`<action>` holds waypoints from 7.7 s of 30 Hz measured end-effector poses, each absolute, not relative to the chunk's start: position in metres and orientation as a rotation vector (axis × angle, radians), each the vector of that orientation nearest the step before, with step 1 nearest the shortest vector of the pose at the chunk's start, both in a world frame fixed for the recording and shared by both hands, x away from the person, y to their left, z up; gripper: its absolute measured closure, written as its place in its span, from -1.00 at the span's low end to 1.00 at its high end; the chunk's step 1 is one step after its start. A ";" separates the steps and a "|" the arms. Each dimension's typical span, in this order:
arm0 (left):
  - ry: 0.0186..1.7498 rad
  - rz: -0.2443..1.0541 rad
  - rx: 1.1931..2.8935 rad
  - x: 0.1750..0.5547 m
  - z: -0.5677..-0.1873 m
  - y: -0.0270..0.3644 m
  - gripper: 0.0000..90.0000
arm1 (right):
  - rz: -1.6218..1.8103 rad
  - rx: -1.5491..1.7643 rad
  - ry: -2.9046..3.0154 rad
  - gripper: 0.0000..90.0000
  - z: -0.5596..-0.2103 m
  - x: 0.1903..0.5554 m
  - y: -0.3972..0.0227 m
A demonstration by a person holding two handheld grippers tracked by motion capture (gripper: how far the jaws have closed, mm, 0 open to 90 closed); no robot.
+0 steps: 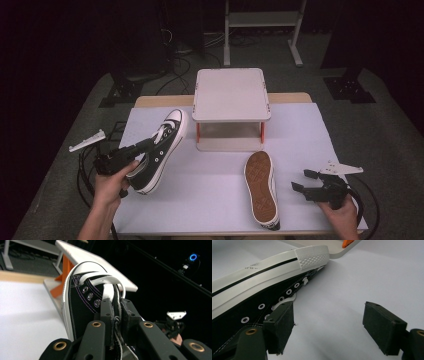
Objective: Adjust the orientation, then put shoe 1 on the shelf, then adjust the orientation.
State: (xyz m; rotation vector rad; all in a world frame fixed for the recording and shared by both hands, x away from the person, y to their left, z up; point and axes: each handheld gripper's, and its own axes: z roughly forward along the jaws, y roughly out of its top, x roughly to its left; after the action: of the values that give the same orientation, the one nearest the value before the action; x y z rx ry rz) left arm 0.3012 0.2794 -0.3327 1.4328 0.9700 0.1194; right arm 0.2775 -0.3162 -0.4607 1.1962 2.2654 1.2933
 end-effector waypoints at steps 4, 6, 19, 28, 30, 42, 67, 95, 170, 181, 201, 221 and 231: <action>0.959 0.138 1.432 0.310 -0.321 0.273 0.81 | 1.296 1.197 2.263 -0.46 -0.460 0.277 -0.316; 0.955 0.141 1.427 0.315 -0.315 0.269 0.81 | 1.296 1.195 2.261 -0.46 -0.460 0.277 -0.317; 0.968 0.172 1.403 0.363 -0.283 0.225 0.81 | 1.305 1.192 2.245 -0.46 -0.459 0.277 -0.319; 0.996 0.195 1.407 0.396 -0.270 0.190 0.82 | 1.318 1.201 2.241 -0.46 -0.459 0.278 -0.320; 1.008 0.197 1.409 0.404 -0.268 0.182 0.82 | 1.319 1.198 2.242 -0.46 -0.459 0.279 -0.320; 1.100 0.255 1.445 0.450 -0.264 0.139 0.82 | 1.327 1.189 2.248 -0.46 -0.460 0.281 -0.320; 1.212 0.386 1.525 0.484 -0.284 0.085 0.76 | 1.351 1.181 2.250 -0.46 -0.460 0.283 -0.320; 1.024 0.329 1.428 0.403 -0.273 0.175 -0.37 | 1.487 1.154 2.249 -0.52 -0.427 0.274 -0.307; 1.110 0.353 1.467 0.306 -0.415 0.257 -0.61 | 1.201 1.097 2.344 -0.03 -0.423 0.269 -0.255; 1.114 0.336 1.481 0.308 -0.422 0.250 -0.61 | 1.205 1.216 2.322 0.08 -0.430 0.268 -0.291; 1.107 0.326 1.501 0.308 -0.428 0.247 -0.61 | 1.170 1.273 2.264 0.04 -0.425 0.263 -0.305; 1.118 0.314 1.500 0.306 -0.435 0.250 -0.61 | 1.119 1.122 2.260 0.10 -0.410 0.256 -0.272; 1.126 0.290 1.494 0.307 -0.438 0.249 -0.61 | 1.131 1.179 2.177 0.17 -0.409 0.251 -0.293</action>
State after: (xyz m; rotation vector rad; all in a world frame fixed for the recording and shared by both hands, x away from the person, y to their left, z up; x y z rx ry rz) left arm 0.3070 0.2489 -0.4385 1.4940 1.1264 0.2898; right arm 0.2506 -0.2934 -0.4085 1.1789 2.1772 1.1313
